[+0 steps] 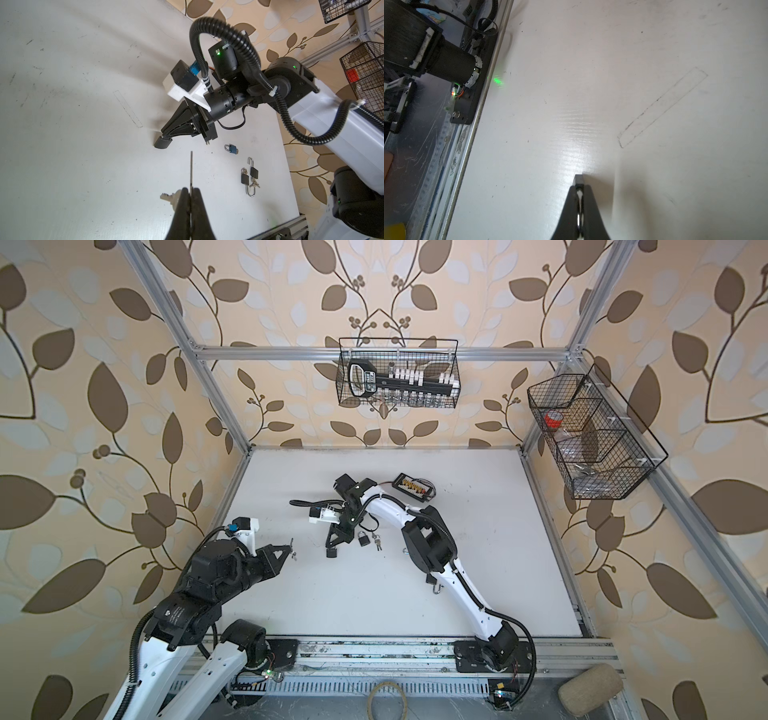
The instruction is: Lock with the key
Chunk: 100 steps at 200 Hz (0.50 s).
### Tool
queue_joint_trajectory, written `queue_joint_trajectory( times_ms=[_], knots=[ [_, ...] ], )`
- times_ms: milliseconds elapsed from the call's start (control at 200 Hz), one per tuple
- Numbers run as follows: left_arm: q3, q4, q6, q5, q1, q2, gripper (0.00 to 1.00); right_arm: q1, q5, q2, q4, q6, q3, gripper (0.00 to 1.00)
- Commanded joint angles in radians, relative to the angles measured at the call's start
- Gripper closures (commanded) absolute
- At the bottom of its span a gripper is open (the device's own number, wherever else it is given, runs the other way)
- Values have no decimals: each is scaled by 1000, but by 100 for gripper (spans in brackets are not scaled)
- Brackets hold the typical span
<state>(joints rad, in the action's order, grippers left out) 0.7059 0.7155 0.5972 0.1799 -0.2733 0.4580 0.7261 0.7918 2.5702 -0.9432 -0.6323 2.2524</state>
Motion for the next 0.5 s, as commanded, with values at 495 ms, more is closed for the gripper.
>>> queue_joint_trajectory(
  times_ms=[495],
  knots=[
    [-97,-282,9,195,3,147,100,-218,-59,-555,935,684,-732,48]
  ],
)
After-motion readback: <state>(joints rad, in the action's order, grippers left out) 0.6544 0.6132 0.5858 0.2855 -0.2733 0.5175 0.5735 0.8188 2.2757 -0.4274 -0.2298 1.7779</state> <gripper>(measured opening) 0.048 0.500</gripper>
